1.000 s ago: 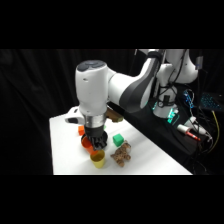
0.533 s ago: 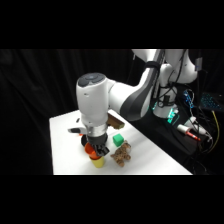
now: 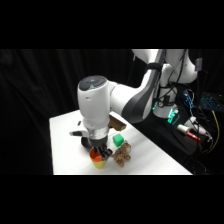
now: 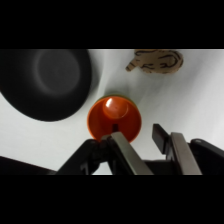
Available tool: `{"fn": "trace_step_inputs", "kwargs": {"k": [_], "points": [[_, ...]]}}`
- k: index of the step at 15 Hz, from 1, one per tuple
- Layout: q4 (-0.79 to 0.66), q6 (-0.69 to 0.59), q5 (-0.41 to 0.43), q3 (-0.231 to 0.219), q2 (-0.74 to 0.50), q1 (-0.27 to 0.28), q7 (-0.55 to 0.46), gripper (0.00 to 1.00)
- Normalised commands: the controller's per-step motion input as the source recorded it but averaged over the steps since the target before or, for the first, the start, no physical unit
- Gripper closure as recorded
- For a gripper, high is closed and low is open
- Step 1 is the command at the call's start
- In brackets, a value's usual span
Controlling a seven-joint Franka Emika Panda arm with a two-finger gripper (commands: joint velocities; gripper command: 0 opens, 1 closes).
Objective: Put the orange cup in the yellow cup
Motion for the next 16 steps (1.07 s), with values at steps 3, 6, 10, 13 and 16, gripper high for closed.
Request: {"fn": "trace_step_inputs", "kwargs": {"k": [3, 6, 10, 13, 16], "points": [[0.17, -0.27, -0.008, -0.038, -0.03, 0.064, -0.04, 0.00], [0.22, -0.37, 0.006, -0.027, -0.06, 0.061, -0.04, 0.00], [0.20, -0.39, 0.013, -0.007, -0.12, 0.056, -0.04, 0.00], [0.15, -0.35, 0.042, 0.022, -0.17, 0.031, -0.04, 0.00], [0.10, -0.27, 0.049, 0.037, -0.18, 0.012, -0.04, 0.00]]}}
